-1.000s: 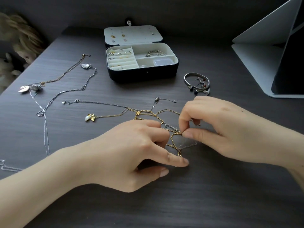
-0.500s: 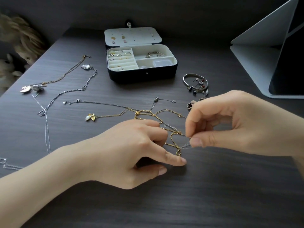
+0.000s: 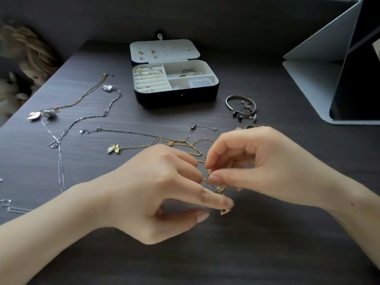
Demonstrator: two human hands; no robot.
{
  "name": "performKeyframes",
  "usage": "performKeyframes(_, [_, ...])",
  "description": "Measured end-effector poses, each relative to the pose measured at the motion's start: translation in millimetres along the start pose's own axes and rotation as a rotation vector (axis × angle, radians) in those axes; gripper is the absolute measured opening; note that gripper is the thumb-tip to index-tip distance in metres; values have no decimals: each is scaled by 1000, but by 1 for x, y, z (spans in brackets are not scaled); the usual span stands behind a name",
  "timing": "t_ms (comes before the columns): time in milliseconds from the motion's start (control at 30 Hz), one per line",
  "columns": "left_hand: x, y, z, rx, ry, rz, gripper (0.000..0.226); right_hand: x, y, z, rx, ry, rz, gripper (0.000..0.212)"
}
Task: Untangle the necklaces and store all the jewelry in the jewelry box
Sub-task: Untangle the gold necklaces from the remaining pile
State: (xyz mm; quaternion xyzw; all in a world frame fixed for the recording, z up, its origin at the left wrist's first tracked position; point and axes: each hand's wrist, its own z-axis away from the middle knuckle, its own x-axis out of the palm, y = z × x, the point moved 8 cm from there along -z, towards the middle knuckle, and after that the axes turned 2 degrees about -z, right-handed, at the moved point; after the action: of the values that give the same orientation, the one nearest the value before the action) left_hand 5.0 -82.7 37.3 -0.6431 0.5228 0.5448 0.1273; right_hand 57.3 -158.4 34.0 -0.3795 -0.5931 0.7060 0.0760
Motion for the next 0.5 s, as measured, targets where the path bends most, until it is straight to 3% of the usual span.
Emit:
performKeyframes(167, [-24, -6, 1, -77, 136, 67, 15, 15, 2, 2, 0, -149, 102, 12])
performKeyframes(333, [-16, -27, 1, -231, 161, -116, 27, 7, -12, 5, -110, -131, 332, 6])
performKeyframes(500, [3, -30, 0, -257, 86, -240, 37, 2, -8, 11, -60, -74, 687, 44])
